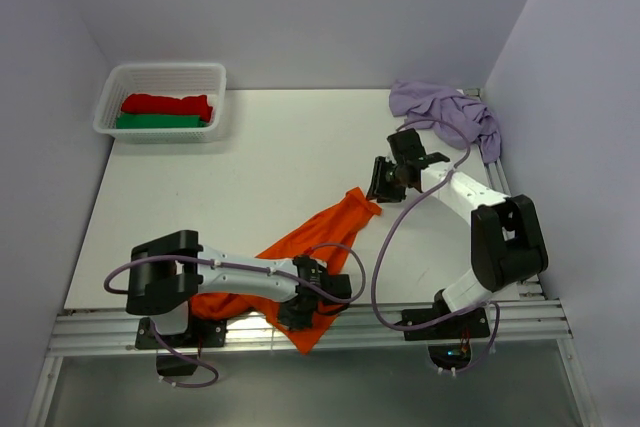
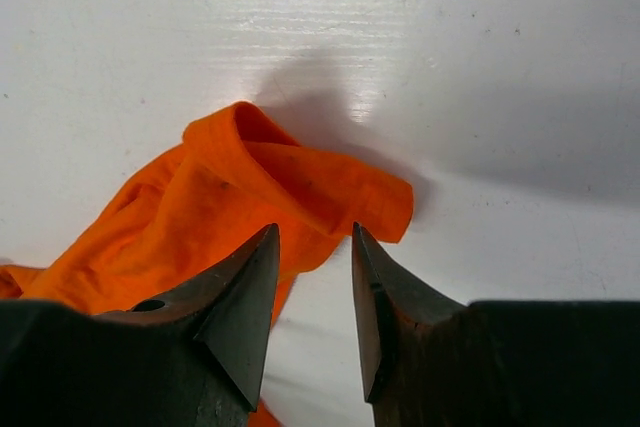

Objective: Roll the t-shirts
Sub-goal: Flatten the tshirt

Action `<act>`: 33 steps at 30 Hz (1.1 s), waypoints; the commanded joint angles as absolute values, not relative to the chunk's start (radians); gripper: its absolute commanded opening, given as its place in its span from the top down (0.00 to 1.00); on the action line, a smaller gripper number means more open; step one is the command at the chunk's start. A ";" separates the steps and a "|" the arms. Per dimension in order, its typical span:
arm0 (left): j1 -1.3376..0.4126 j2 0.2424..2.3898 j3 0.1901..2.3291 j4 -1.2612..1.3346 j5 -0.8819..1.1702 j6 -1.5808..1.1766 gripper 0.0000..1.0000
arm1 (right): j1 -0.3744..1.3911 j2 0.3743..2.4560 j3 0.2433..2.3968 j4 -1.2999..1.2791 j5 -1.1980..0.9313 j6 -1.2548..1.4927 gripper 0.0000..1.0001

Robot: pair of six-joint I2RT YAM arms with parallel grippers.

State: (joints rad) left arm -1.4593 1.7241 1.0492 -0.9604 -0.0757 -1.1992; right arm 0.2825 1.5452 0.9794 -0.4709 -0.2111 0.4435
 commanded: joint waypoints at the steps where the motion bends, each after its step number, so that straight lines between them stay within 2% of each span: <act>1: -1.450 1.648 1.095 -1.009 -0.087 -1.215 1.00 | 0.279 1.539 0.953 -0.437 -0.184 0.413 0.57; 5: -1.433 1.614 1.135 -1.051 -0.086 -1.204 1.00 | 0.282 1.582 0.950 -0.442 -0.161 0.413 0.53; 8: -1.419 1.591 1.152 -1.075 -0.091 -1.197 1.00 | 0.285 1.551 0.910 -0.411 -0.167 0.434 0.43; 10: -1.407 1.582 1.149 -1.078 -0.086 -1.192 1.00 | 0.287 1.523 0.888 -0.407 -0.163 0.443 0.41; 17: -1.397 1.552 1.141 -1.088 -0.080 -1.189 1.00 | 0.287 1.549 0.864 -0.364 -0.184 0.471 0.41; 19: -1.394 1.549 1.141 -1.089 -0.077 -1.183 1.00 | 0.285 1.571 0.873 -0.354 -0.193 0.482 0.44; 20: -1.394 1.548 1.140 -1.092 -0.075 -1.180 1.00 | 0.285 1.584 0.876 -0.354 -0.192 0.483 0.54; 21: -1.393 1.548 1.138 -1.095 -0.075 -1.178 1.00 | 0.285 1.588 0.880 -0.351 -0.192 0.489 0.59; 24: -1.393 1.545 1.121 -1.091 -0.072 -1.178 1.00 | 0.285 1.592 0.881 -0.330 -0.212 0.503 0.69; 25: -1.391 1.543 1.117 -1.088 -0.068 -1.181 1.00 | 0.284 1.594 0.887 -0.327 -0.219 0.509 0.75; 26: -1.391 1.539 1.114 -1.085 -0.067 -1.181 1.00 | 0.284 1.597 0.891 -0.331 -0.222 0.514 0.94; 27: -1.391 1.537 1.109 -1.080 -0.066 -1.183 1.00 | 0.284 1.594 0.897 -0.336 -0.222 0.523 1.00; 31: -1.391 1.532 1.098 -1.066 -0.055 -1.181 0.98 | 0.282 1.552 0.923 -0.365 -0.190 0.537 1.00; 33: -1.391 1.531 1.094 -1.065 -0.054 -1.181 0.92 | 0.281 1.533 0.936 -0.385 -0.187 0.545 1.00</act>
